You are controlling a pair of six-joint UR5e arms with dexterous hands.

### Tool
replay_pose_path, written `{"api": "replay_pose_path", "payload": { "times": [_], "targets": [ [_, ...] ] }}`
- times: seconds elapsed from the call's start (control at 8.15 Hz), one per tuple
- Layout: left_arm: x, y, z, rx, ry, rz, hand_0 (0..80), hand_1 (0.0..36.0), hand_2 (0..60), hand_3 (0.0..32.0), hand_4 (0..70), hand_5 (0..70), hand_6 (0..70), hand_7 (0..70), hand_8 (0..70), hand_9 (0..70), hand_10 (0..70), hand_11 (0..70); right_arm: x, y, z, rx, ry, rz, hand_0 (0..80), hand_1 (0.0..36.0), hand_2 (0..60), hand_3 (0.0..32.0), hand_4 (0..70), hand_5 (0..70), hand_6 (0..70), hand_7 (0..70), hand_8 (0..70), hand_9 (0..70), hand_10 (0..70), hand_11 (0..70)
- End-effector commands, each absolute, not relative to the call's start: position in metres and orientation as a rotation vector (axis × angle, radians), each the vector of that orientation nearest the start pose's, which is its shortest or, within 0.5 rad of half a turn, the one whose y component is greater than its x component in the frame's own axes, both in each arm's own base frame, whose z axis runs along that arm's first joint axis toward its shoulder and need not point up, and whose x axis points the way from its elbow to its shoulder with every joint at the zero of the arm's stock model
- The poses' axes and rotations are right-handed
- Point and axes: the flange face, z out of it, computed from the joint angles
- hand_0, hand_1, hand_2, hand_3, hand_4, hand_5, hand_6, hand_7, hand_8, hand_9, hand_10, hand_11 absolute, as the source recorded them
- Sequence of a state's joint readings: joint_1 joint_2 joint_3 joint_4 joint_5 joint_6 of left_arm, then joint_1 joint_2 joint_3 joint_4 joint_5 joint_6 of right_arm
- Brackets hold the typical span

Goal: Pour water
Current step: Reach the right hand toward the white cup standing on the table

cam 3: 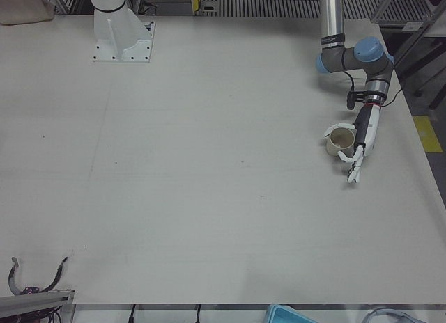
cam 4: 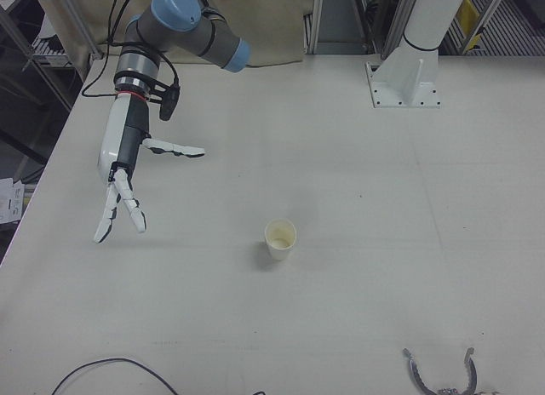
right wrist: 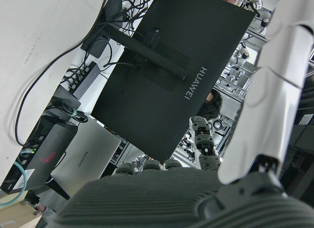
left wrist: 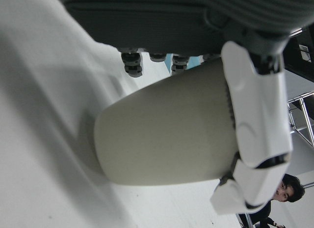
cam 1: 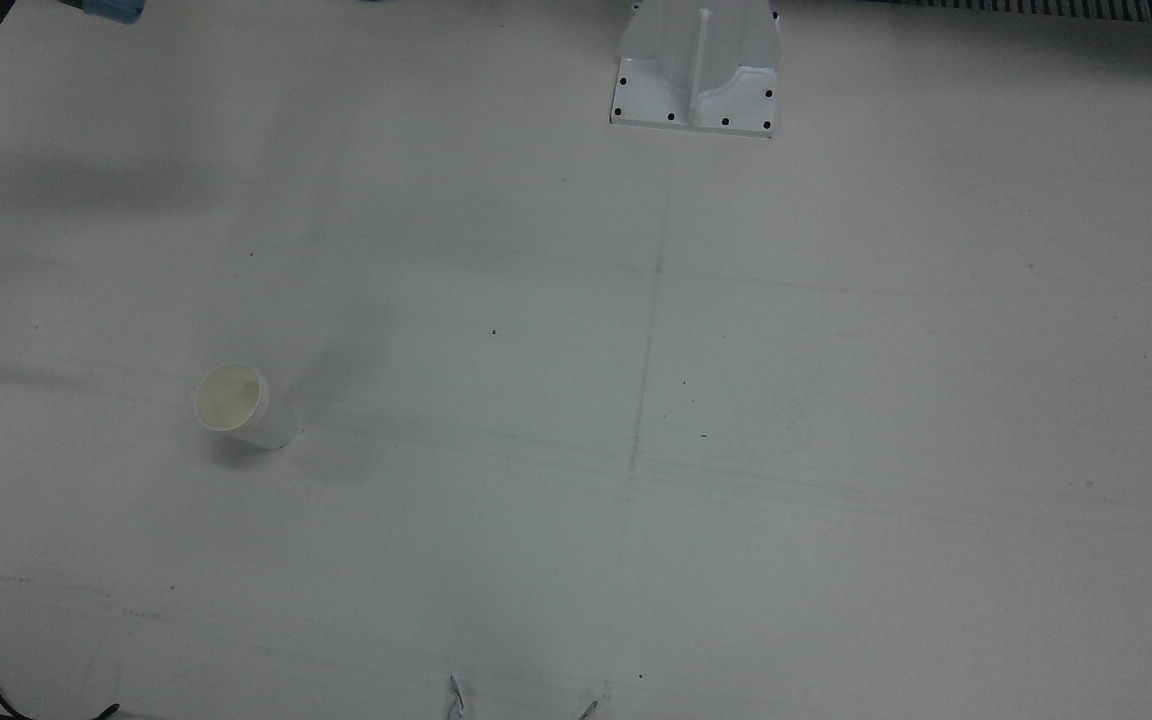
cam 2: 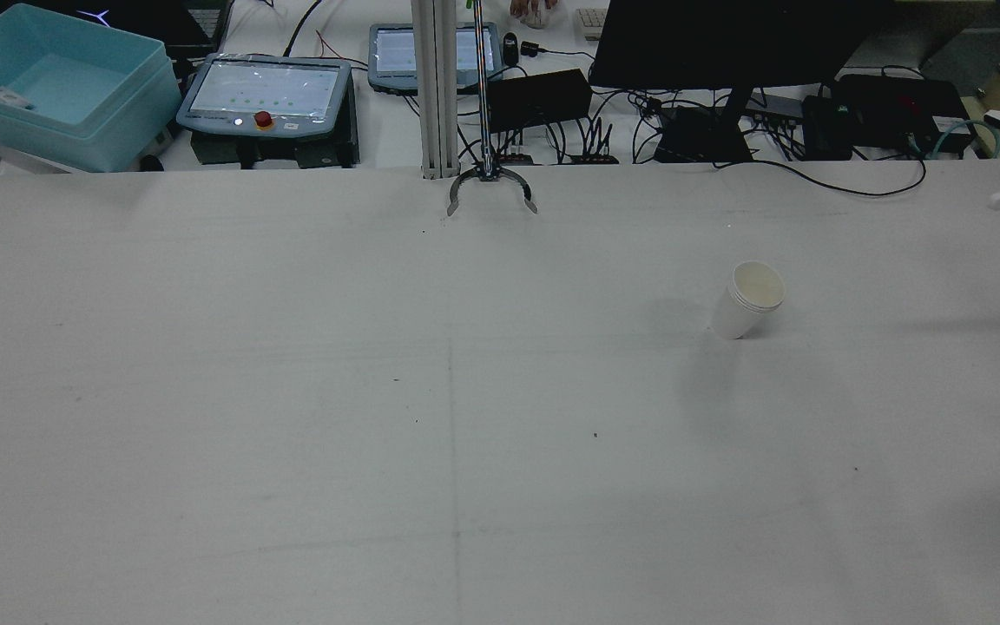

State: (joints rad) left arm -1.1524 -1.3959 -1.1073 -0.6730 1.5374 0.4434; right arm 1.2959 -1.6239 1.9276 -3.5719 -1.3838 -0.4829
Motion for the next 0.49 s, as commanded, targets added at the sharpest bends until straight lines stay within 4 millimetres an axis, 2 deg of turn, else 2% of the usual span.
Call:
{"api": "replay_pose_path", "payload": {
  "times": [0.0,0.12,0.25,0.37],
  "targets": [
    [0.019,-0.381,0.887,-0.026,1.950,-1.770,52.8,36.0,60.0,0.0,17.8,70.0,0.0,13.6,0.0,1.3,4.7,9.4,0.025,-0.468,0.569,-0.491,2.406,-2.594,54.8,15.2,0.0,0.0,7.6,6.2,0.0,0.0,0.1,0.1,0.0,0.0],
    [0.025,-0.397,0.854,-0.060,1.994,-1.768,52.6,36.0,60.0,0.0,17.9,70.0,0.0,13.2,0.0,1.2,4.6,9.2,0.023,-0.474,0.567,-0.499,2.414,-2.590,54.5,14.9,0.0,0.0,7.7,6.1,0.0,0.0,0.2,0.3,0.0,0.0],
    [0.031,-0.410,0.829,-0.071,2.019,-1.758,53.2,36.0,60.0,0.0,18.5,70.0,0.0,13.7,0.0,1.3,4.4,9.1,0.023,-0.477,0.579,-0.534,2.382,-2.609,53.2,14.0,0.0,0.0,8.0,5.2,0.0,0.0,0.6,0.7,0.0,0.0],
    [0.035,-0.419,0.813,-0.070,2.030,-1.753,53.4,36.0,60.0,0.0,18.9,70.0,0.0,13.9,0.0,1.3,4.5,9.1,0.006,-0.482,0.595,-0.602,2.366,-2.596,51.8,12.8,0.0,0.0,6.5,3.3,0.0,0.0,0.9,1.4,0.0,0.0]
  ]
}}
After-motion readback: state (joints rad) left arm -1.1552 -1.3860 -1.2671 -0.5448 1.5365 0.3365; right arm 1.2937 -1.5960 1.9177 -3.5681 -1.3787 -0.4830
